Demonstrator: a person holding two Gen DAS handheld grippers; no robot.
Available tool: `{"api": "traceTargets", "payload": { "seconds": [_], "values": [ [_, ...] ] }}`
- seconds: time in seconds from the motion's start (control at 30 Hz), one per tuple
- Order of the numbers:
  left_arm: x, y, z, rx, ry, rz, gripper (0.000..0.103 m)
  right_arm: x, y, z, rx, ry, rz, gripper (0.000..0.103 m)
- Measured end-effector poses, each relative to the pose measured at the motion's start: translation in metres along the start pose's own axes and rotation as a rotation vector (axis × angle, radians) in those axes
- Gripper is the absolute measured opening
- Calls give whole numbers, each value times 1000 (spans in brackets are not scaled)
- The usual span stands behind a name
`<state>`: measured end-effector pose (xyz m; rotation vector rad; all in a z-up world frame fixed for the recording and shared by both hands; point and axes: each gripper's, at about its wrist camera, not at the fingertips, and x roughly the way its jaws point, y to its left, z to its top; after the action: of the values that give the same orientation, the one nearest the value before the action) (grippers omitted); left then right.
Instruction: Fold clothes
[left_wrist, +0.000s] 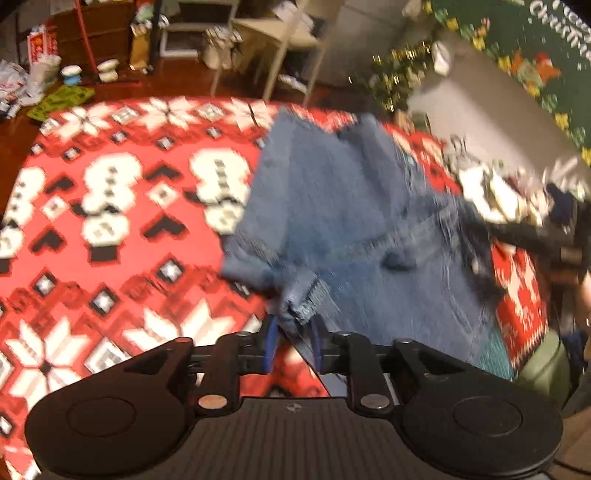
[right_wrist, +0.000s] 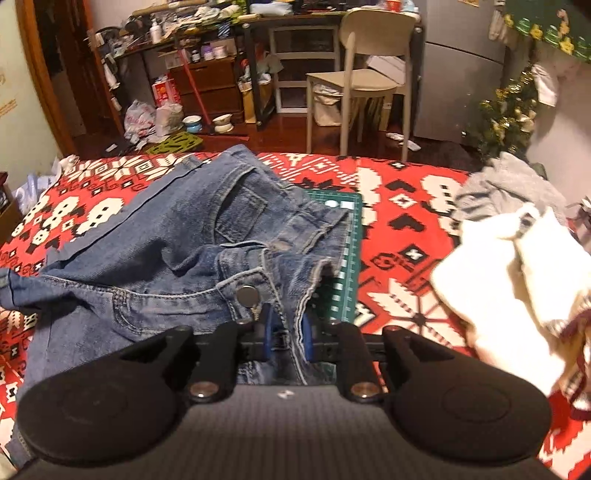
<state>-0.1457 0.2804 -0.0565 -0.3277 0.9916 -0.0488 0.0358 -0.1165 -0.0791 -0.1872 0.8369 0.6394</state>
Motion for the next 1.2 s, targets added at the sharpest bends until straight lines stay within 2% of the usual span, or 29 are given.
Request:
{"api": "traceTargets", "payload": {
  "seconds": [0.13, 0.3, 0.37, 0.6, 0.87, 0.93, 1.03, 1.07, 1.13, 1.2],
  "values": [
    [3, 7, 23, 10, -63, 29, 28, -11, -7, -10, 35, 19, -4, 20],
    [45, 7, 42, 44, -37, 40, 35, -21, -7, -21, 57, 43, -3, 27],
    [62, 7, 49, 58, -26, 44, 41, -25, -8, -25, 67, 52, -2, 29],
    [104, 7, 55, 90, 42, 62, 43, -30, -13, -41, 117, 99, 16, 31],
    [107, 6, 56, 79, 53, 62, 43, -37, -21, -58, 145, 137, 5, 36],
    [107, 5, 57, 76, 55, 62, 42, -37, -21, -61, 147, 146, 5, 37],
    [109, 1, 57, 87, 55, 77, 33, -35, -16, -65, 115, 154, -4, 42],
    [109, -3, 55, 107, 48, 102, 21, -35, -14, -66, 100, 156, -6, 44],
    [106, -5, 52, 123, 30, 142, 6, -33, -11, -67, 78, 159, -17, 48],
    [99, -5, 52, 112, 15, 148, 2, -33, -11, -68, 70, 158, -45, 54]
  ]
}}
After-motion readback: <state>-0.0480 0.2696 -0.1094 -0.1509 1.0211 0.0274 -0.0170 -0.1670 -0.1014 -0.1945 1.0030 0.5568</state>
